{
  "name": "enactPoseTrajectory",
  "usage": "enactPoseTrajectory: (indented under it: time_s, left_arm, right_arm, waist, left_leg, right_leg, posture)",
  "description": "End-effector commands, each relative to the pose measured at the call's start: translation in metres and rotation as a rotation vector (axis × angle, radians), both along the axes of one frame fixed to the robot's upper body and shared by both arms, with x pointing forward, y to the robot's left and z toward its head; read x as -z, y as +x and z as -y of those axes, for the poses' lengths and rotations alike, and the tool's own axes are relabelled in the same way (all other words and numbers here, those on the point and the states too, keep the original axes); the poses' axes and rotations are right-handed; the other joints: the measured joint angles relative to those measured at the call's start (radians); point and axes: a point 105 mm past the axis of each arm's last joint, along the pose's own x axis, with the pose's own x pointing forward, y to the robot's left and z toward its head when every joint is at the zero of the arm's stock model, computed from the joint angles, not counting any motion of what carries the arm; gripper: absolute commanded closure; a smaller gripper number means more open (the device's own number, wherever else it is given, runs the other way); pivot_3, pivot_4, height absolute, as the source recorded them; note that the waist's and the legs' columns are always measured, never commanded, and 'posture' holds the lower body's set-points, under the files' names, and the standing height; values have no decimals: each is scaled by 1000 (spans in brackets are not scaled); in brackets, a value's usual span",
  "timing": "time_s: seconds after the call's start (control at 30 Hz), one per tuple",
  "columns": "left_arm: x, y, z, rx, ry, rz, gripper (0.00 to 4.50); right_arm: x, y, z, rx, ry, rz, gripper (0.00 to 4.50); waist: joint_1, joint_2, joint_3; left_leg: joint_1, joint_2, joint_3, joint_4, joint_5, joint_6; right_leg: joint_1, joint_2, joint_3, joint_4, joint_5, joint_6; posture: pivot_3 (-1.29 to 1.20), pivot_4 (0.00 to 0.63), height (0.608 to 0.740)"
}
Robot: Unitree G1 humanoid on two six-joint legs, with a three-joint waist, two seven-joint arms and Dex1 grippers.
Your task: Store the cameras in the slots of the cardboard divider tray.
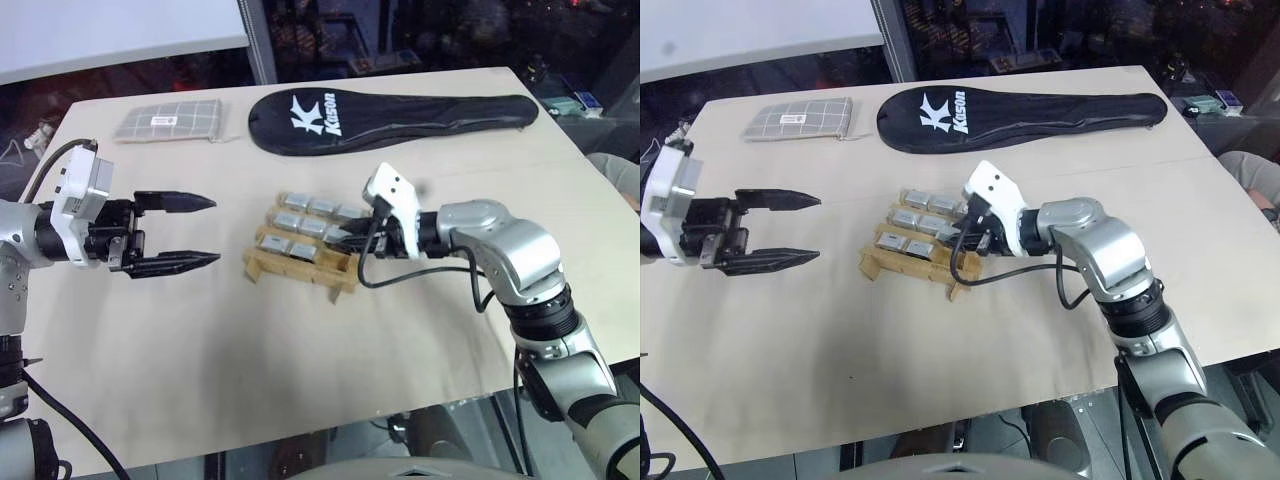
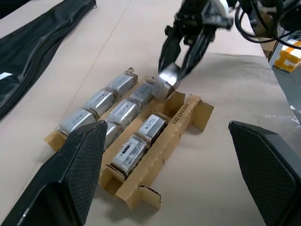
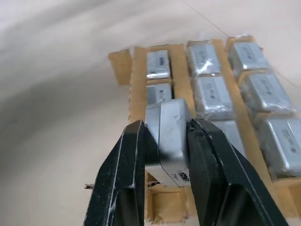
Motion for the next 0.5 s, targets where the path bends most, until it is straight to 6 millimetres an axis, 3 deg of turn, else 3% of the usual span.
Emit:
enactPoseTrajectory:
  time_s: [0.03,0.23,0.5]
  left_arm:
    - [-10,-1,-2,-6,13,33,216]
    - [-9,-1,-2,-10,10,29,216]
    - [-10,-4,-2,-13,12,26,216]
  right_arm:
    - [-19,-3,-6,-23,85,-27,3698]
    - [-10,-1,-15,-69,162,-194,3698]
    - [9,9,-14,-51,117,-217,3698]
  waist:
    - [-1,0,0]
    - [-2,0,0]
    - [-2,0,0]
  left_leg:
    - [0,0,0,0,0,0]
    - [0,0,0,0,0,0]
    - [0,0,1,0,0,0]
  right_leg:
    - [0,0,0,0,0,0]
    - [0,0,0,0,0,0]
    - [0,0,0,0,0,0]
  posture:
    - [0,150,740]
    - [0,150,740]
    - [0,150,740]
